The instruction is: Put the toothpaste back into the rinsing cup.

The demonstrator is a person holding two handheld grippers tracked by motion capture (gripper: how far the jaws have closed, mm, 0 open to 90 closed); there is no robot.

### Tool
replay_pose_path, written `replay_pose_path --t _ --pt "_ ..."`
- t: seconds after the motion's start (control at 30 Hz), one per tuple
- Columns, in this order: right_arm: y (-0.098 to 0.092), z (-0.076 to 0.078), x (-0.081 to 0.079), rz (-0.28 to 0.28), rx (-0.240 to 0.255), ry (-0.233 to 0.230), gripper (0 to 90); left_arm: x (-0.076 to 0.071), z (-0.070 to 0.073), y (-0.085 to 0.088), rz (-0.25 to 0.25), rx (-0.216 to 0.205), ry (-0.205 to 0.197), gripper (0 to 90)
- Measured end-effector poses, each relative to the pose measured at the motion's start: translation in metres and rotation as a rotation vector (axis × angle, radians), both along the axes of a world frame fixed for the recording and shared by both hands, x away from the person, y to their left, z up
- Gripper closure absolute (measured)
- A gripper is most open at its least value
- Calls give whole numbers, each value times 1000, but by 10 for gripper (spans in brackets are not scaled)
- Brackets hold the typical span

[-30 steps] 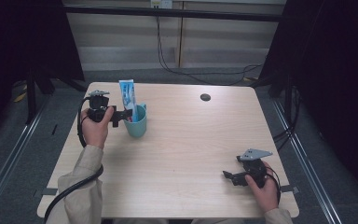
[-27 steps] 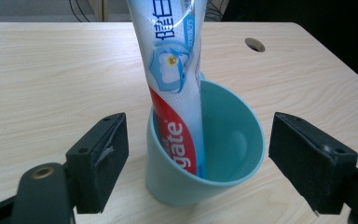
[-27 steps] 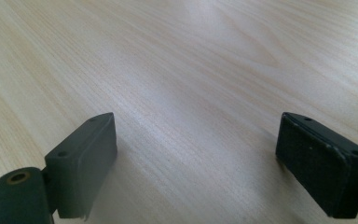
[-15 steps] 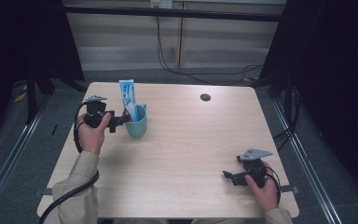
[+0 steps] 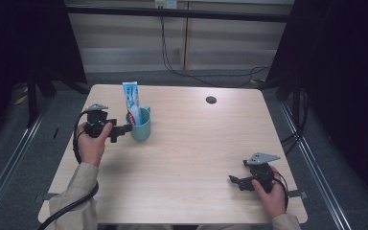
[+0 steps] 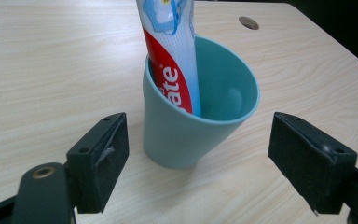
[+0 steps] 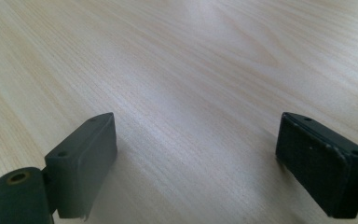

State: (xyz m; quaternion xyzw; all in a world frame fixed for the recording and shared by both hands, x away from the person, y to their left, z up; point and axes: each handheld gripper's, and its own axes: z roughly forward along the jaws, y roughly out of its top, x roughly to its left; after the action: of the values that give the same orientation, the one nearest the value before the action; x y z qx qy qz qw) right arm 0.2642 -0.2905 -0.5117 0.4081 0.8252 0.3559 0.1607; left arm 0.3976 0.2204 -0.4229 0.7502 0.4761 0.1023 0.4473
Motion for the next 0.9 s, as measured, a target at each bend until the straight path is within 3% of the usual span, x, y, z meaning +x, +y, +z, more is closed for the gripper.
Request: replay_pose_path --t 0.47,0.9 --pt "0 0 0 0 0 0 121 -16 -18 5 -18 3 8 202" --pt "0 0 0 0 0 0 121 -31 -47 6 -28 -11 30 204"
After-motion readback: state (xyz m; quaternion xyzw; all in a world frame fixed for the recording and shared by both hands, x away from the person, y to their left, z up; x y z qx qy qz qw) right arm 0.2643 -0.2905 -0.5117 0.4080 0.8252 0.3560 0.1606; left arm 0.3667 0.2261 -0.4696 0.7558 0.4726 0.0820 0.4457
